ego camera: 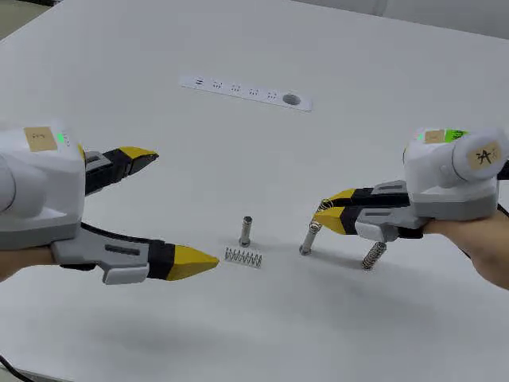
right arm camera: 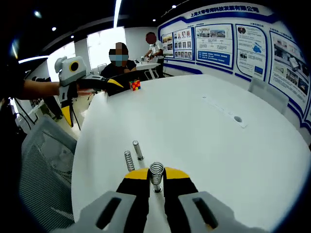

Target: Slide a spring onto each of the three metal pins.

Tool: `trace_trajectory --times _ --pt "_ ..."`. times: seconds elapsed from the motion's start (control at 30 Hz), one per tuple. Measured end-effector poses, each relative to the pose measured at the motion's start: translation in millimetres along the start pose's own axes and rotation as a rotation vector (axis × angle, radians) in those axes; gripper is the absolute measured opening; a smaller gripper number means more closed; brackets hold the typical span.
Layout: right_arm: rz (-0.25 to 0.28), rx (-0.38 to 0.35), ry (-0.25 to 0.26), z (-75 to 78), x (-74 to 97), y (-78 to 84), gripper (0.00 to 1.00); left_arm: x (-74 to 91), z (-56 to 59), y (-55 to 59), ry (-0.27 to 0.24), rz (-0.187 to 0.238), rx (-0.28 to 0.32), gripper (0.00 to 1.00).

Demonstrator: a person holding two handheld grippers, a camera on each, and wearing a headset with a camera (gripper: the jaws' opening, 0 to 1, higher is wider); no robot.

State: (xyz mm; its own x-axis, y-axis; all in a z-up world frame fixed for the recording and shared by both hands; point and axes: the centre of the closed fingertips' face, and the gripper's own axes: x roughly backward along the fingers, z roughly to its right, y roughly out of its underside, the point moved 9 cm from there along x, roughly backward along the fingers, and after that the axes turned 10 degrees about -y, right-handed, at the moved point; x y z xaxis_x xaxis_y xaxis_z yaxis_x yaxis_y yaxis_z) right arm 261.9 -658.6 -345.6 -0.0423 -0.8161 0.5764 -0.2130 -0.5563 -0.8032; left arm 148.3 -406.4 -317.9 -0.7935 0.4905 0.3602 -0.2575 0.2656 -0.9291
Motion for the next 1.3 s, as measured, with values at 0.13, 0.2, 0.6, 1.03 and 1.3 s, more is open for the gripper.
trace_trajectory --times 0.13,0.2,0.6,1.03,1.3 --pt "-0.019 0.008 0.000 0.9 -2.9 4.4 0.11 2.4 -0.5 0.5 -0.005 0.011 0.028 1.00" --pt "-0.024 0.006 0.000 0.4 -4.7 6.6 0.11 3.7 -3.8 -0.4 -0.025 0.037 0.052 1.00" --pt "-0.052 -0.002 0.025 3.9 -22.4 21.9 0.11 6.5 -2.4 8.1 -0.024 -0.002 0.068 1.00" --pt "-0.080 -0.022 0.038 3.8 -30.6 33.3 0.12 7.5 -1.0 15.2 -0.027 -0.020 0.088 1.00" --pt "-0.074 -0.037 0.027 2.9 -32.1 35.3 0.12 9.1 0.6 17.3 -0.031 -0.021 0.100 1.00"
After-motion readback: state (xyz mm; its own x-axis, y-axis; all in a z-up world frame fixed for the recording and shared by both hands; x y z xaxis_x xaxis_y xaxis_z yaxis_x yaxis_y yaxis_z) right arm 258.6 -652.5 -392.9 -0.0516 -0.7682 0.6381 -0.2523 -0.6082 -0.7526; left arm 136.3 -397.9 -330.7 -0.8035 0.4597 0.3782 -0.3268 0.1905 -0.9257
